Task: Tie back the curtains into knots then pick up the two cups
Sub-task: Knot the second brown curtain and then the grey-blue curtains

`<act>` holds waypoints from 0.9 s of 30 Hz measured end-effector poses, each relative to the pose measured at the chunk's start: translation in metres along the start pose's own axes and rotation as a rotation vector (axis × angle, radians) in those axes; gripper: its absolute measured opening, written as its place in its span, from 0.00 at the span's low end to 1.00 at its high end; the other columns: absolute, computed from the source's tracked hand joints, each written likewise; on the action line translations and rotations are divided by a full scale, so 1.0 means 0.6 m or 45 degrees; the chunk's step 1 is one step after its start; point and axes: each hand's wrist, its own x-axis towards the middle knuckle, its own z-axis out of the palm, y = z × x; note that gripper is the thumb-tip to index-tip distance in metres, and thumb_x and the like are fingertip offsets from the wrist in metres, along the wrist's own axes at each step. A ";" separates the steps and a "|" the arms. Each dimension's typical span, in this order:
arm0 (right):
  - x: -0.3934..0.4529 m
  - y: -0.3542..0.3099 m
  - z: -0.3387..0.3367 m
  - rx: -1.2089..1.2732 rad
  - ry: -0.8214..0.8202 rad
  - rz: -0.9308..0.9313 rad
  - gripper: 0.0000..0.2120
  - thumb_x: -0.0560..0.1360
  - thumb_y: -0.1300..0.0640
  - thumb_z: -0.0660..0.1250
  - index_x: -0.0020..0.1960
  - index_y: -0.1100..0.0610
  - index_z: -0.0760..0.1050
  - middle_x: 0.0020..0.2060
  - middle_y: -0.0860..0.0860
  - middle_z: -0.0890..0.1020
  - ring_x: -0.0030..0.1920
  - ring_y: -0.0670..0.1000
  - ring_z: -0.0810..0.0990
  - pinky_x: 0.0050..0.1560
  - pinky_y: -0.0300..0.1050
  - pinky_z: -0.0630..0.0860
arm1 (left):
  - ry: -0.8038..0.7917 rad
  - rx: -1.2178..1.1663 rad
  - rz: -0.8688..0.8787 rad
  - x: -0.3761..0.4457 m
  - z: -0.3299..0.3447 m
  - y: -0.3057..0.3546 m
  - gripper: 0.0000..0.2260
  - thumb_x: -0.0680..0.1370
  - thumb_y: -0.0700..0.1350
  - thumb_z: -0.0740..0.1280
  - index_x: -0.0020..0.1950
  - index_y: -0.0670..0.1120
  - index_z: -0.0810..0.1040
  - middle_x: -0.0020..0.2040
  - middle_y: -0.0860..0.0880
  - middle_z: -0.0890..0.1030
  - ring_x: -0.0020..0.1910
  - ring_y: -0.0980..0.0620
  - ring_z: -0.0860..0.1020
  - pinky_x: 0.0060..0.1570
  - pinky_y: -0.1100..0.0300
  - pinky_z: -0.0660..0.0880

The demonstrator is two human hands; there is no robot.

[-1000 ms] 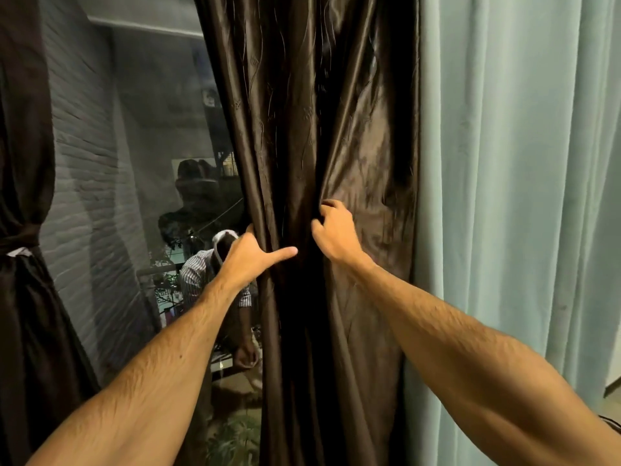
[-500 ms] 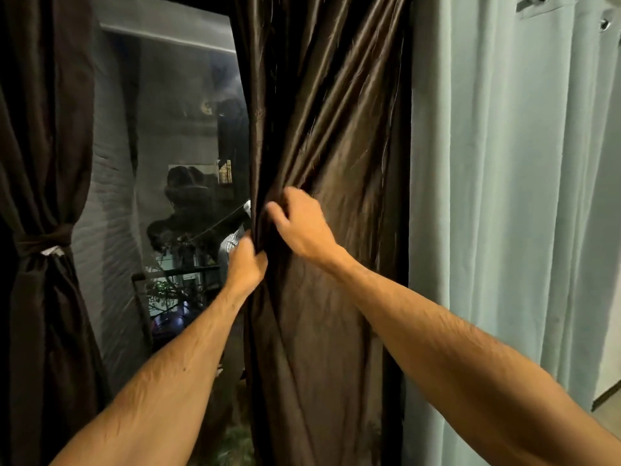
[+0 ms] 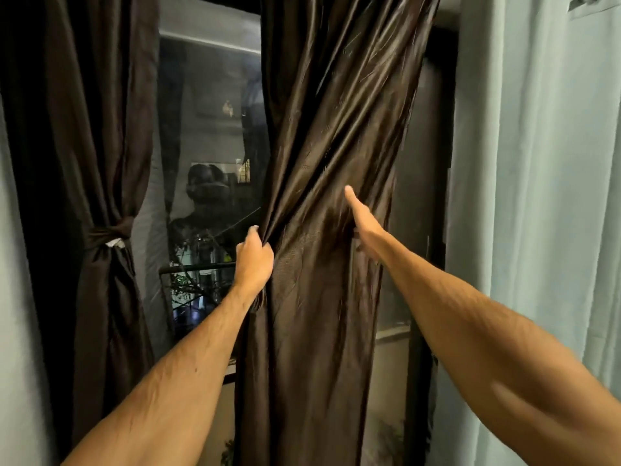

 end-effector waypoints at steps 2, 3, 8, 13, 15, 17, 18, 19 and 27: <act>-0.013 -0.012 0.025 0.162 -0.135 -0.072 0.39 0.77 0.26 0.56 0.80 0.48 0.63 0.76 0.47 0.68 0.76 0.53 0.65 0.79 0.61 0.54 | -0.001 0.019 0.003 -0.003 -0.001 0.003 0.19 0.83 0.38 0.57 0.74 0.44 0.69 0.60 0.39 0.78 0.52 0.42 0.80 0.50 0.52 0.79; -0.018 -0.020 0.039 0.238 -0.169 -0.117 0.36 0.78 0.29 0.57 0.78 0.50 0.67 0.69 0.46 0.74 0.71 0.51 0.71 0.77 0.58 0.60 | 0.005 0.023 0.000 -0.006 -0.001 0.004 0.19 0.83 0.37 0.57 0.74 0.44 0.69 0.60 0.40 0.78 0.54 0.41 0.79 0.54 0.50 0.78; 0.022 -0.027 0.103 0.148 -0.123 -0.287 0.50 0.60 0.18 0.68 0.75 0.43 0.71 0.72 0.47 0.75 0.72 0.52 0.73 0.76 0.57 0.66 | -0.017 -0.005 -0.014 -0.010 0.003 0.006 0.21 0.81 0.38 0.57 0.74 0.46 0.70 0.59 0.40 0.79 0.53 0.40 0.80 0.48 0.52 0.77; -0.042 -0.071 0.167 -0.282 -0.001 -0.531 0.36 0.77 0.38 0.69 0.76 0.60 0.66 0.67 0.55 0.78 0.65 0.55 0.78 0.67 0.47 0.74 | -0.085 -0.042 0.047 -0.024 -0.001 0.013 0.16 0.80 0.39 0.58 0.67 0.44 0.75 0.56 0.45 0.81 0.52 0.46 0.80 0.45 0.59 0.71; -0.044 -0.079 0.196 -0.433 0.012 -0.604 0.34 0.78 0.42 0.68 0.75 0.63 0.66 0.66 0.60 0.78 0.66 0.59 0.78 0.67 0.53 0.76 | -0.057 -0.059 0.014 -0.025 -0.008 0.011 0.16 0.80 0.39 0.58 0.67 0.44 0.75 0.56 0.47 0.80 0.52 0.49 0.79 0.47 0.58 0.72; -0.049 -0.086 0.225 -0.580 -0.016 -0.637 0.37 0.79 0.43 0.67 0.78 0.66 0.61 0.67 0.63 0.76 0.66 0.63 0.77 0.66 0.56 0.76 | -0.008 -0.076 -0.002 -0.024 -0.022 0.003 0.16 0.79 0.38 0.59 0.65 0.42 0.75 0.55 0.45 0.82 0.53 0.45 0.80 0.47 0.54 0.76; -0.053 -0.088 0.239 -0.647 -0.038 -0.659 0.38 0.80 0.45 0.67 0.78 0.67 0.59 0.67 0.65 0.76 0.66 0.64 0.77 0.66 0.56 0.76 | 0.024 -0.083 0.002 -0.025 -0.030 -0.003 0.15 0.78 0.37 0.59 0.63 0.40 0.76 0.53 0.44 0.82 0.51 0.44 0.80 0.46 0.54 0.76; -0.055 -0.089 0.252 -0.698 -0.049 -0.699 0.38 0.80 0.47 0.67 0.78 0.68 0.58 0.67 0.66 0.75 0.66 0.66 0.77 0.65 0.57 0.76 | 0.058 -0.085 0.005 -0.025 -0.040 -0.008 0.13 0.77 0.37 0.59 0.61 0.40 0.76 0.51 0.44 0.81 0.50 0.44 0.80 0.43 0.55 0.74; -0.065 -0.091 0.302 -0.802 -0.055 -0.899 0.22 0.71 0.63 0.72 0.62 0.68 0.72 0.55 0.64 0.81 0.55 0.66 0.81 0.52 0.55 0.82 | 0.271 -0.078 -0.016 -0.021 -0.080 -0.027 0.15 0.77 0.38 0.61 0.63 0.40 0.75 0.58 0.39 0.80 0.57 0.40 0.78 0.48 0.58 0.68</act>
